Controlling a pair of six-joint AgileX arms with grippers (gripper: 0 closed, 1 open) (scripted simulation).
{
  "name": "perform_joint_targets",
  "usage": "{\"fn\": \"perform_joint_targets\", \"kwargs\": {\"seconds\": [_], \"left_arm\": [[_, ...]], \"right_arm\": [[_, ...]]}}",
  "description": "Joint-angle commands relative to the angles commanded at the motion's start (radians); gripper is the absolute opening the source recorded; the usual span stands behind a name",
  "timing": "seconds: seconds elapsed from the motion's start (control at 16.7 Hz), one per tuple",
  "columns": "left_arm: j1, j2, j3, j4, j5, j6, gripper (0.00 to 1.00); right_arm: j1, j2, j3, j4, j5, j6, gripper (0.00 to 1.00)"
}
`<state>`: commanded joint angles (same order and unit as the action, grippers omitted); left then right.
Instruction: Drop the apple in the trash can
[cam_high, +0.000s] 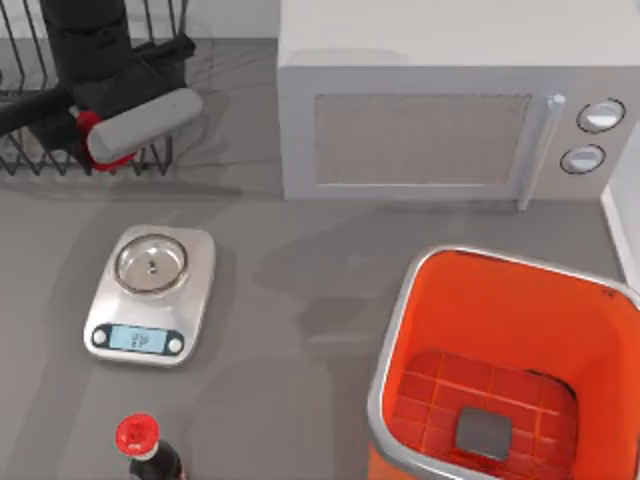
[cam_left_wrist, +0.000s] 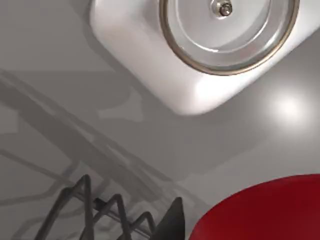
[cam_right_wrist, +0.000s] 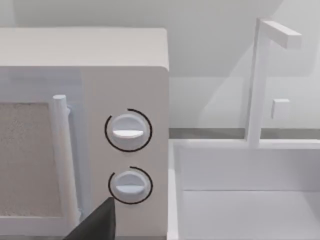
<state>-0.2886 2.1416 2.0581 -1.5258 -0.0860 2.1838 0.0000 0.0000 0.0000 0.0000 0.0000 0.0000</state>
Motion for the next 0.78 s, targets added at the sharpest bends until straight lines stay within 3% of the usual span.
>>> {"fn": "perform_joint_targets", "kwargs": {"seconds": [0.48,0.78], "left_arm": [[-0.560,0.162,0.245,-0.116,-0.003,0.945,0.00],[-0.825,0.207,0.356,-0.144,-0.020,1.306,0.00]], "right_arm": [[0.000,0.000,0.000,0.000,0.000,0.000,1.00],[0.000,0.000,0.000,0.000,0.000,0.000,1.00]]}}
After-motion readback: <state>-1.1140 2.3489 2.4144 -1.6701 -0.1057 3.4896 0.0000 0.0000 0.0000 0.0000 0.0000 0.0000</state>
